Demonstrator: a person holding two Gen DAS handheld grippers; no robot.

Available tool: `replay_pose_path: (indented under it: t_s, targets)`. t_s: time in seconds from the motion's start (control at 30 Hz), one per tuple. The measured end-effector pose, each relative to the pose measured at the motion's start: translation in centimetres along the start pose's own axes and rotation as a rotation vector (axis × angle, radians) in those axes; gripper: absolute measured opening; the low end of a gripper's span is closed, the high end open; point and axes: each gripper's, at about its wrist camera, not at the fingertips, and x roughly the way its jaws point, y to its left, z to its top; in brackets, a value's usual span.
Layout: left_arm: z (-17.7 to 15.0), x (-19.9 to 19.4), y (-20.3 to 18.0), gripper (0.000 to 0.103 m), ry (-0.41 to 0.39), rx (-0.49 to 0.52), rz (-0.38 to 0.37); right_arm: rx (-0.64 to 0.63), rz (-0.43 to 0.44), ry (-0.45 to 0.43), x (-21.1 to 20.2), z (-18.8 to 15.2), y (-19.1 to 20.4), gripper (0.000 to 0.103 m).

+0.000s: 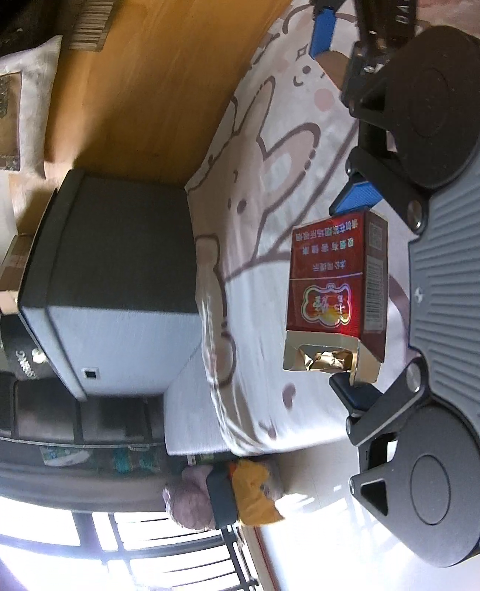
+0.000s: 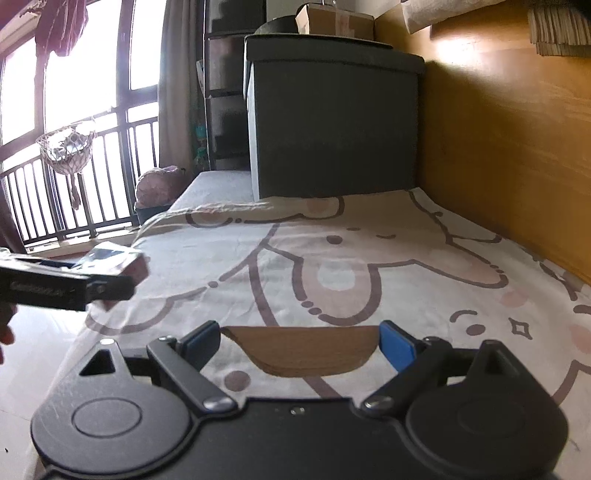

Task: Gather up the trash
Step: 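Lift and carry the red pack and wooden piece in both tools to the wastebasket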

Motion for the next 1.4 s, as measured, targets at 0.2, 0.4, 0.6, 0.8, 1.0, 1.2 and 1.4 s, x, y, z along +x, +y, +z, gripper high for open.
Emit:
replay_pose_path:
  t_s: [0.2, 0.4, 0.6, 0.8, 1.0, 1.2, 1.4]
  targets:
    - [-0.9, -2.9, 2.0, 0.089, 0.004, -0.005, 0.035, -0.021, 0.013, -0.01, -0.6, 0.1, 1.7, 0.093]
    - [-2.2, -5.5, 3.7, 0.089, 0.012, -0.003, 0.066, -0.034, 0.013, -0.026, -1.5, 0.1, 3.8, 0.093]
    - [-3.8, -7.4, 5.6, 0.089, 0.025, -0.028, 0.096, -0.05, 0.045, -0.002, -2.3, -0.2, 6.3, 0.093]
    - [-4.6, -9.9, 7.3, 0.089, 0.023, -0.062, 0.109, -0.051, 0.078, 0.009, -3.4, 0.2, 9.0, 0.093]
    - [-5.2, -12.4, 9.1, 0.089, 0.028, -0.082, 0.129, -0.07, 0.105, 0.032, -4.6, 0.8, 11.8, 0.093]
    - [-5.7, -14.8, 10.8, 0.089, 0.029, -0.119, 0.137, -0.088, 0.128, 0.048, -6.0, 1.3, 14.7, 0.093]
    - [-6.5, -17.3, 12.8, 0.089, 0.025, -0.171, 0.15, -0.104, 0.155, 0.069, -7.3, 1.4, 17.3, 0.093]
